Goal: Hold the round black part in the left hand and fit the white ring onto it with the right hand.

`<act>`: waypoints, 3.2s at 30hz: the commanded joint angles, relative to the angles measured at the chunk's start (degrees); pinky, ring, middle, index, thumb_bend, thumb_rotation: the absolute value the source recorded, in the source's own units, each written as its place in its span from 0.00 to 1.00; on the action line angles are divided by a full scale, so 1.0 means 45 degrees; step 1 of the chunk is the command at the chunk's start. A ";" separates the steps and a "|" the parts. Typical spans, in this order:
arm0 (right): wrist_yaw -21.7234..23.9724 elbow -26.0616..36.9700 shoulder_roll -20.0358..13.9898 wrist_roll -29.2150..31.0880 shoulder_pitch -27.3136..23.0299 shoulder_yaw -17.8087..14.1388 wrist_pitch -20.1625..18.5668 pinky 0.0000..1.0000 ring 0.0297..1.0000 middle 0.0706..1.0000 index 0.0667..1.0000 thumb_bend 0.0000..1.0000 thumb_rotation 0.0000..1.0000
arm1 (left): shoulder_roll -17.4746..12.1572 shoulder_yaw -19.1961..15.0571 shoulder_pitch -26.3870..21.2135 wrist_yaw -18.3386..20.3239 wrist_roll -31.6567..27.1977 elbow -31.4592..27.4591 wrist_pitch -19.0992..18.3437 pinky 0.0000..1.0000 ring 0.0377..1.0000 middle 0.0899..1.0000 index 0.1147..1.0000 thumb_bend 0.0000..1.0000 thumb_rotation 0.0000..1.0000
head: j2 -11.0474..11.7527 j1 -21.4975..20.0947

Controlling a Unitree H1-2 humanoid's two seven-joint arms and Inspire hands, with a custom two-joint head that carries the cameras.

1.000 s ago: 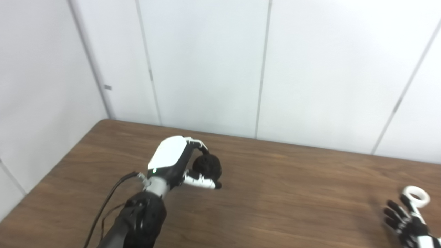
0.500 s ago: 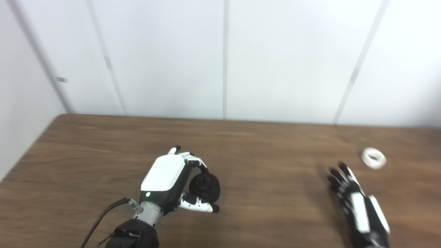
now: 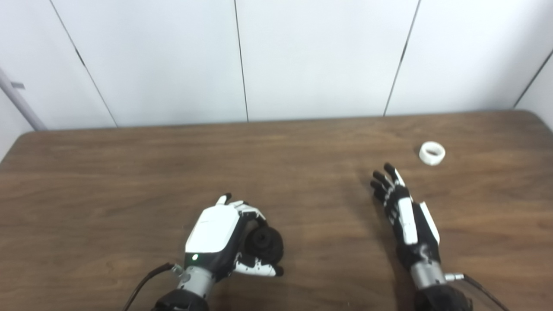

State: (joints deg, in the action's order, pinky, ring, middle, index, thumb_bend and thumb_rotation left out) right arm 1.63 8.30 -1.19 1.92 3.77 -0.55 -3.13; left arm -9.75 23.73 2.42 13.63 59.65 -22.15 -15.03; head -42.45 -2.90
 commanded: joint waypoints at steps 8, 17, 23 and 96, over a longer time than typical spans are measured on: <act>0.0124 0.0479 0.0099 0.0206 0.0215 0.0181 -0.1148 0.94 0.91 0.90 0.95 0.64 0.99 | 0.0287 0.0020 0.0476 -0.0794 0.0292 0.0510 0.0404 1.00 0.86 0.72 0.42 0.52 0.05 | -0.0385 -0.0005; 0.0103 0.0959 -0.0017 0.0081 0.0194 0.0227 -0.1637 0.93 0.92 0.91 0.95 0.64 0.99 | 0.0538 -0.0145 0.0707 -0.1198 0.0044 0.1202 0.0433 1.00 0.86 0.72 0.42 0.52 0.05 | -0.0555 0.0026; 0.0058 0.1216 -0.0066 0.0111 0.0151 0.0132 -0.1810 0.93 0.91 0.90 0.93 0.62 0.98 | 0.0583 -0.0254 0.0790 -0.1364 -0.0268 0.1626 0.0441 1.00 0.86 0.71 0.42 0.52 0.05 | -0.0604 0.0018; 0.2517 -0.5483 -0.6602 -0.8766 -0.8472 0.1469 -0.5283 0.89 0.99 0.91 0.71 0.89 0.25 | -0.0287 -0.0920 0.0723 -0.1735 -0.1503 0.2331 0.0726 1.00 0.85 0.71 0.42 0.52 0.05 | -0.0216 -0.2540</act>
State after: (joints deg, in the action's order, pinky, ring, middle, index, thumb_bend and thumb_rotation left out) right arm 12.86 -18.05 -30.20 -36.65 -31.29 7.64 -26.75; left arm -9.06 20.34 4.03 4.33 51.61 -14.75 -9.68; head -43.42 -14.41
